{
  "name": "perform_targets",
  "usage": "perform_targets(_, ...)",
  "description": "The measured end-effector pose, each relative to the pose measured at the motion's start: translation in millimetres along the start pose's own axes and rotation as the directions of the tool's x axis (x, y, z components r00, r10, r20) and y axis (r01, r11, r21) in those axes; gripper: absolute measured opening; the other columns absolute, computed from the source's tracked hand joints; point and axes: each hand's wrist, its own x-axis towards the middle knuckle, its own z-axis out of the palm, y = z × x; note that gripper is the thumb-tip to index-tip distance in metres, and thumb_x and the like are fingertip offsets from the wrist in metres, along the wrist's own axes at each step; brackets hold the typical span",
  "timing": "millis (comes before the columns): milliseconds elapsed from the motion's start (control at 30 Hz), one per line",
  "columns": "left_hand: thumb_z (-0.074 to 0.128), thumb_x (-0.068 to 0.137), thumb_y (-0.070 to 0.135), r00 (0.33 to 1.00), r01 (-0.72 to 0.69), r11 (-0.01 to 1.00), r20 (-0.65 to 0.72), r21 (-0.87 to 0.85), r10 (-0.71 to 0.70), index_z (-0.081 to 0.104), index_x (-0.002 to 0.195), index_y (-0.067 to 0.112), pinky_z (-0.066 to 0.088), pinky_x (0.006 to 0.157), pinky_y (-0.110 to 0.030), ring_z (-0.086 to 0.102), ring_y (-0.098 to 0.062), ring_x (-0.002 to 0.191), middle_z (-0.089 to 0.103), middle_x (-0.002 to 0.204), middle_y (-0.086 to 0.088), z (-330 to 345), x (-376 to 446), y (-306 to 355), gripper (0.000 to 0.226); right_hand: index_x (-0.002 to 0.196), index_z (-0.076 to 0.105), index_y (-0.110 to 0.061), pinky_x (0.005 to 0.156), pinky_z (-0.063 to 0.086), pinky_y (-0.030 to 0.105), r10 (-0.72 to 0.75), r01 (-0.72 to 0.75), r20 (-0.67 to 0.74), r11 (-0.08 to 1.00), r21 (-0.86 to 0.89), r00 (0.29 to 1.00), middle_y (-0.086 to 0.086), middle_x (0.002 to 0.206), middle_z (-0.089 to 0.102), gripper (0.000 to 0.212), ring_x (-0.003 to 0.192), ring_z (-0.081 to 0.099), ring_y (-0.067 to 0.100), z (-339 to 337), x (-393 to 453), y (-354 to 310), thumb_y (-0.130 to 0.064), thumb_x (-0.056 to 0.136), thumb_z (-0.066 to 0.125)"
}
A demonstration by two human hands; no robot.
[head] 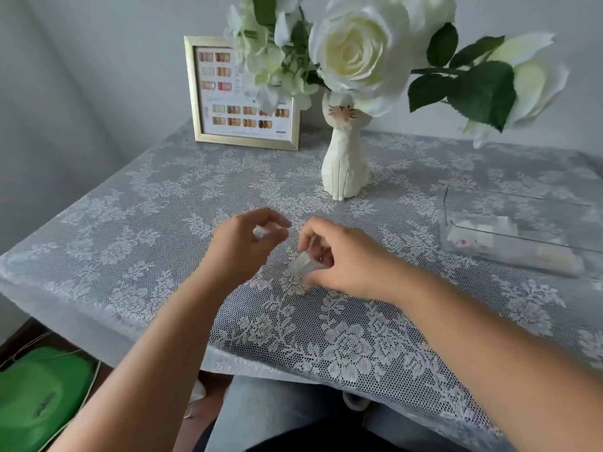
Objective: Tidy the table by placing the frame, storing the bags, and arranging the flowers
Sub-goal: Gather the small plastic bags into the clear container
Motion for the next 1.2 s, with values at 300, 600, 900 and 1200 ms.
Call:
perform_targets(300,0.053,0.096,0.015,0.968,-0.208,0.976,0.132,-0.061,0.214,0.060,0.109,0.023,0.059,0.057,-0.029,0.070,-0.004,0.063,0.070,0.086,0.009,53.1,43.2,71.8,0.018,0.085,0.052,-0.035,0.043,0.038,0.012,0.126,-0.086,-0.547,0.991,0.098,0.827,-0.014,0.073,0.066,0.037,0.046,0.044,-0.002,-84.3,-65.9,45.3,-0.023,0.067,0.082)
perform_targets(600,0.051,0.095,0.009,0.850,-0.459,0.883,0.240,-0.100,0.469,0.058,0.113,0.011,0.057,0.073,-0.033,0.069,-0.015,0.079,0.072,0.094,0.001,121.4,62.3,151.7,0.019,0.078,0.059,-0.028,0.050,0.047,0.013,0.341,0.011,-0.750,0.907,0.421,0.567,-0.013,0.071,0.072,0.032,0.059,0.060,0.002,-160.4,-135.0,116.6,0.002,0.078,0.071)
perform_targets(900,0.070,0.084,0.021,0.828,-0.511,0.857,0.227,-0.067,0.512,0.061,0.092,0.017,0.056,0.072,-0.037,0.066,-0.017,0.077,0.067,0.079,0.008,171.5,66.5,191.4,0.012,0.083,0.065,-0.031,0.047,0.035,0.009,0.193,-0.443,-0.721,0.880,-0.173,0.665,-0.005,0.094,0.069,0.037,0.055,0.052,-0.005,-170.4,-167.9,139.6,0.002,0.087,0.051)
perform_targets(1200,0.060,0.090,0.035,0.865,-0.460,0.888,0.233,0.013,0.445,0.072,0.094,0.023,0.053,0.086,-0.037,0.065,-0.012,0.091,0.074,0.094,0.010,187.6,67.0,182.1,0.018,0.132,0.043,-0.037,0.077,0.046,0.035,0.292,-0.526,-0.610,0.814,-0.246,0.737,-0.004,0.103,0.061,0.058,0.094,0.054,0.021,-166.2,-160.6,149.3,0.000,0.087,0.048)
